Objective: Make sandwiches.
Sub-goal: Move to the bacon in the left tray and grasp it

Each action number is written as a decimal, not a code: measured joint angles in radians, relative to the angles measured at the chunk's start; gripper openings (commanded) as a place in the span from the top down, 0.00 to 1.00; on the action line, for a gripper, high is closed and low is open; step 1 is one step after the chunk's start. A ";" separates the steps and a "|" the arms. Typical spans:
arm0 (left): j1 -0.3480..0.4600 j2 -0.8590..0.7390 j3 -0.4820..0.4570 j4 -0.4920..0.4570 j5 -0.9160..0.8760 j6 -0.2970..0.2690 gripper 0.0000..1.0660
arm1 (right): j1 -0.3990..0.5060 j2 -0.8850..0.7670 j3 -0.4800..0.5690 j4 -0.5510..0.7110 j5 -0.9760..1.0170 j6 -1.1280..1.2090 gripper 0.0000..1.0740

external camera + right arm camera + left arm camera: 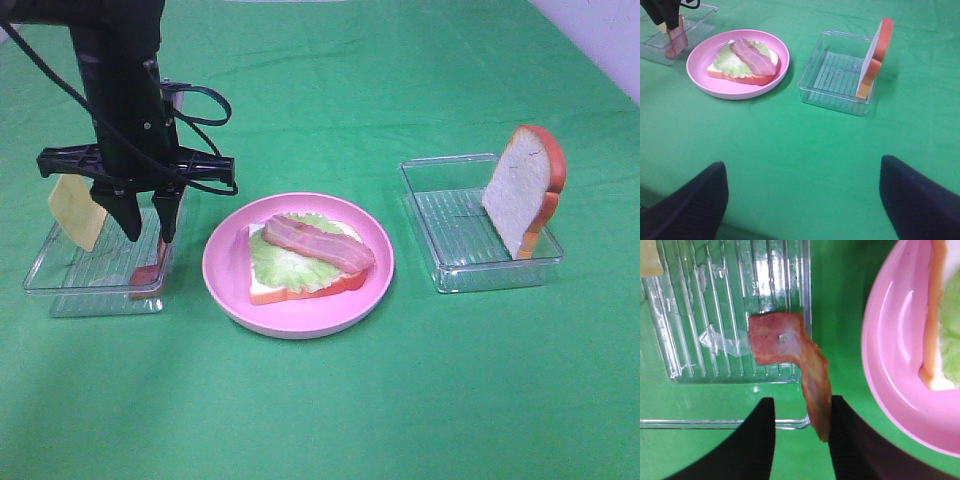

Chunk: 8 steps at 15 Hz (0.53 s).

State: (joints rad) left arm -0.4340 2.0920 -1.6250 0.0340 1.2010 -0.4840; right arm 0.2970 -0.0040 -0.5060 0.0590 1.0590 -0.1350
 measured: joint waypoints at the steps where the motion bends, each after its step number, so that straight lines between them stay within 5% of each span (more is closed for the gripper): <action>1: 0.000 0.000 0.000 0.001 0.000 0.002 0.75 | 0.000 0.000 0.000 0.000 0.000 0.000 0.29; 6: 0.000 0.000 0.000 0.004 -0.014 0.011 1.00 | 0.000 0.000 0.000 0.000 0.000 0.000 0.29; 8: 0.000 0.000 0.000 0.006 -0.015 0.011 1.00 | 0.000 0.000 0.000 0.000 0.000 0.000 0.29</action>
State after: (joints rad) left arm -0.4340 2.0920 -1.6250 0.0400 1.1860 -0.4730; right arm 0.2970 -0.0040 -0.5060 0.0590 1.0590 -0.1350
